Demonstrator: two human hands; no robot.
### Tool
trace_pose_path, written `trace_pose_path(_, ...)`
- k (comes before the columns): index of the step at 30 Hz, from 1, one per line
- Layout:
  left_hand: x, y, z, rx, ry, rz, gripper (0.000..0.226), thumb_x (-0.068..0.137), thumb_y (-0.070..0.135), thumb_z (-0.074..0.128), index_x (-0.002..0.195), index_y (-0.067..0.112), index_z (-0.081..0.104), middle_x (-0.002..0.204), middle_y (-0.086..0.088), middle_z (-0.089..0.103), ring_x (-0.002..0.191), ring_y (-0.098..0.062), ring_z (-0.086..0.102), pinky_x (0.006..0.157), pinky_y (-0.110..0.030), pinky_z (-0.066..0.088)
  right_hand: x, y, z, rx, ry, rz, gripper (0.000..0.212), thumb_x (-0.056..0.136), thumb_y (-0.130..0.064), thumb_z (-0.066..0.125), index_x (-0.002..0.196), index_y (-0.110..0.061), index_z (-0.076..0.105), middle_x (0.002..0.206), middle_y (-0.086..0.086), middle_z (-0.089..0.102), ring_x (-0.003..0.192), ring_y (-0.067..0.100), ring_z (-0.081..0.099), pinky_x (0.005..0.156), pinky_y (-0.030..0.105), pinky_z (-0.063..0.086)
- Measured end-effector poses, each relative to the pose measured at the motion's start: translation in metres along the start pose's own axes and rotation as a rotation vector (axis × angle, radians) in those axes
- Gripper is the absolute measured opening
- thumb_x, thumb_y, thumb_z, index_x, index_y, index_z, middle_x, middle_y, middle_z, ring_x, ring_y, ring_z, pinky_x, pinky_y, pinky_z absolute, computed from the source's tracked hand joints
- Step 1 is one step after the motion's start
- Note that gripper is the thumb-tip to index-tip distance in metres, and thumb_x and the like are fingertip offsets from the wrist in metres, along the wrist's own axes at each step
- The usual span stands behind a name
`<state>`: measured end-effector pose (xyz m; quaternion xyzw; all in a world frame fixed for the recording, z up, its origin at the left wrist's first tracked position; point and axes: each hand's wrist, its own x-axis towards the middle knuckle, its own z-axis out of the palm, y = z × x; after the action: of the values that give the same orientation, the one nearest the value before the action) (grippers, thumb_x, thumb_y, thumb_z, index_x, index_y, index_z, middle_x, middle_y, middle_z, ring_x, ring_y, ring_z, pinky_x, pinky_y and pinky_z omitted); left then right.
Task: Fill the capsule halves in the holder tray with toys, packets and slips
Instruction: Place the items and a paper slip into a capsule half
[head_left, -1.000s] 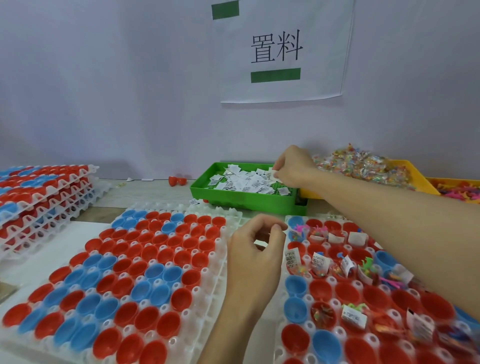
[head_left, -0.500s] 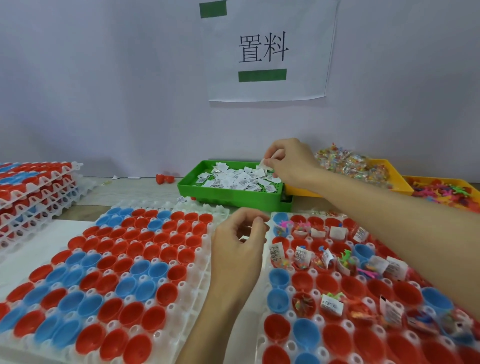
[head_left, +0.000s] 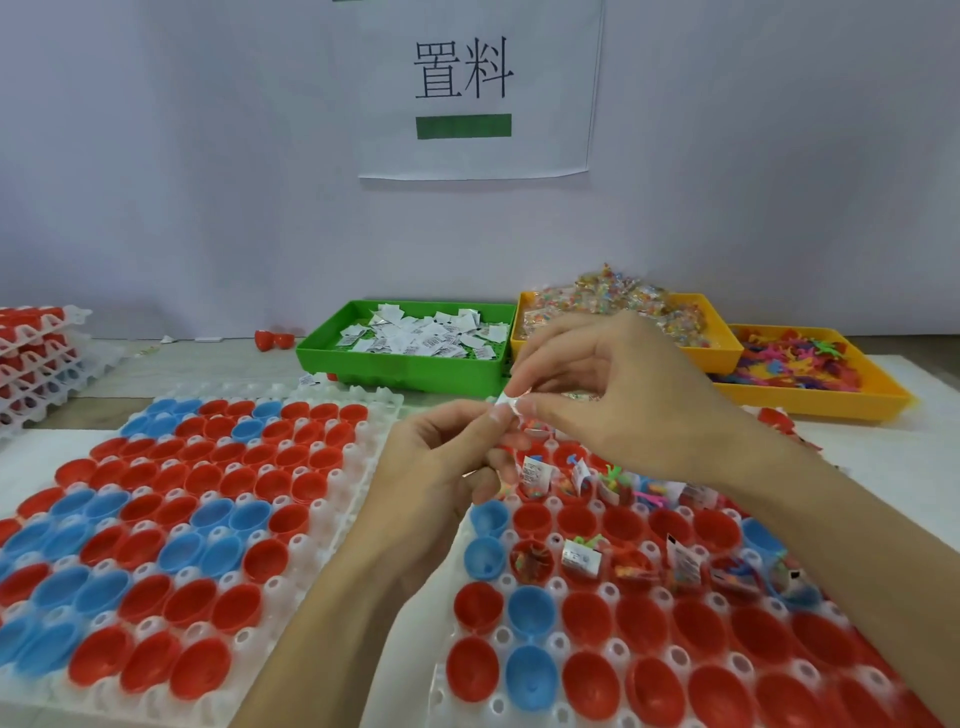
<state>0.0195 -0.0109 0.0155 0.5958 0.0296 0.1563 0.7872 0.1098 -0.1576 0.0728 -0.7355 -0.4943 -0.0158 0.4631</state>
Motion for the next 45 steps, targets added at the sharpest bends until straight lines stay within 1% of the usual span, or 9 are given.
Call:
trace_pose_path(9, -0.004, 0.007, -0.002, 0.126, -0.108, 0.049, 0.018, 0.078, 0.016, 0.07, 0.084, 0.0, 0.069, 0.076, -0.02, 0.059, 0.06, -0.018, 0.046, 0.051, -0.021, 0.033, -0.011, -0.002, -0.007, 0.051, 0.048, 0.153, 0.022, 0.084, -0.017, 0.078, 0.102, -0.029, 0.074, 0.095, -0.01, 0.073, 0.081, 0.002, 0.072, 0.079, 0.02, 0.059)
trace_pose_path(13, -0.005, 0.012, -0.005, 0.332, -0.142, 0.108, 0.022, 0.082, 0.015, 0.076, 0.087, -0.006, 0.07, 0.077, -0.029, 0.058, 0.063, -0.028, 0.045, 0.055, -0.027, 0.038, -0.01, -0.005, -0.013, 0.042, -0.04, 0.202, 0.016, 0.084, -0.014, 0.077, 0.094, -0.027, 0.076, 0.08, -0.009, 0.075, 0.074, 0.003, 0.072, 0.072, 0.015, 0.057)
trace_pose_path(16, -0.006, 0.017, -0.012, 0.625, -0.168, 0.149, 0.007, 0.081, 0.013, 0.077, 0.085, 0.007, 0.077, 0.08, -0.008, 0.071, 0.07, -0.024, 0.054, 0.063, -0.036, 0.045, -0.01, -0.002, -0.014, -0.064, -0.137, 0.267, 0.011, 0.084, -0.018, 0.075, 0.086, -0.029, 0.077, 0.077, -0.013, 0.075, 0.072, 0.001, 0.071, 0.07, 0.016, 0.056)
trace_pose_path(18, -0.007, 0.02, -0.018, 0.794, -0.2, 0.138, 0.005, 0.078, 0.014, 0.08, 0.081, 0.018, 0.079, 0.077, 0.006, 0.069, 0.066, -0.007, 0.048, 0.064, -0.023, 0.037, -0.009, -0.001, -0.01, -0.133, -0.218, 0.314, 0.008, 0.083, -0.02, 0.077, 0.081, -0.029, 0.078, 0.075, -0.017, 0.075, 0.071, -0.004, 0.069, 0.069, 0.011, 0.054)
trace_pose_path(21, -0.009, 0.019, -0.023, 0.933, -0.266, 0.072, 0.009, 0.071, 0.026, 0.086, 0.077, 0.027, 0.08, 0.078, 0.018, 0.06, 0.076, 0.0, 0.051, 0.07, -0.013, 0.034, -0.011, 0.0, -0.001, -0.222, -0.352, 0.364, 0.003, 0.082, -0.027, 0.077, 0.081, -0.03, 0.078, 0.077, -0.018, 0.074, 0.071, -0.007, 0.067, 0.066, 0.012, 0.054)
trace_pose_path(26, -0.01, 0.017, -0.024, 1.038, -0.333, -0.003, 0.02, 0.056, 0.049, 0.085, 0.072, 0.039, 0.078, 0.083, 0.023, 0.051, 0.09, 0.001, 0.047, 0.074, -0.01, 0.033, -0.015, 0.0, 0.008, -0.3, -0.421, 0.383, 0.002, 0.081, -0.034, 0.076, 0.08, -0.033, 0.075, 0.077, -0.014, 0.073, 0.068, -0.004, 0.065, 0.057, 0.011, 0.048)
trace_pose_path(33, -0.01, 0.017, -0.023, 1.104, -0.362, -0.008, 0.016, 0.063, 0.039, 0.089, 0.067, 0.044, 0.075, 0.085, 0.025, 0.049, 0.093, 0.004, 0.045, 0.072, -0.003, 0.031, -0.019, 0.002, 0.023, -0.38, -0.424, 0.391, 0.003, 0.08, -0.03, 0.075, 0.079, -0.032, 0.072, 0.069, -0.012, 0.069, 0.064, 0.004, 0.065, 0.056, 0.017, 0.05)
trace_pose_path(38, -0.011, 0.017, -0.022, 1.08, -0.376, -0.018, 0.014, 0.064, 0.04, 0.089, 0.071, 0.037, 0.077, 0.085, 0.021, 0.049, 0.093, 0.002, 0.045, 0.073, -0.006, 0.031, -0.019, 0.003, 0.021, -0.391, -0.403, 0.398, 0.004, 0.079, -0.028, 0.074, 0.079, -0.03, 0.07, 0.08, -0.01, 0.067, 0.068, 0.008, 0.066, 0.066, 0.03, 0.06)
trace_pose_path(45, -0.011, 0.017, -0.021, 1.042, -0.392, 0.014, 0.014, 0.066, 0.035, 0.089, 0.069, 0.041, 0.077, 0.088, 0.01, 0.053, 0.094, -0.005, 0.048, 0.076, -0.01, 0.037, -0.021, 0.0, 0.026, -0.334, -0.477, 0.387, 0.009, 0.078, -0.025, 0.074, 0.073, -0.032, 0.07, 0.065, -0.017, 0.068, 0.06, -0.002, 0.062, 0.058, 0.018, 0.054)
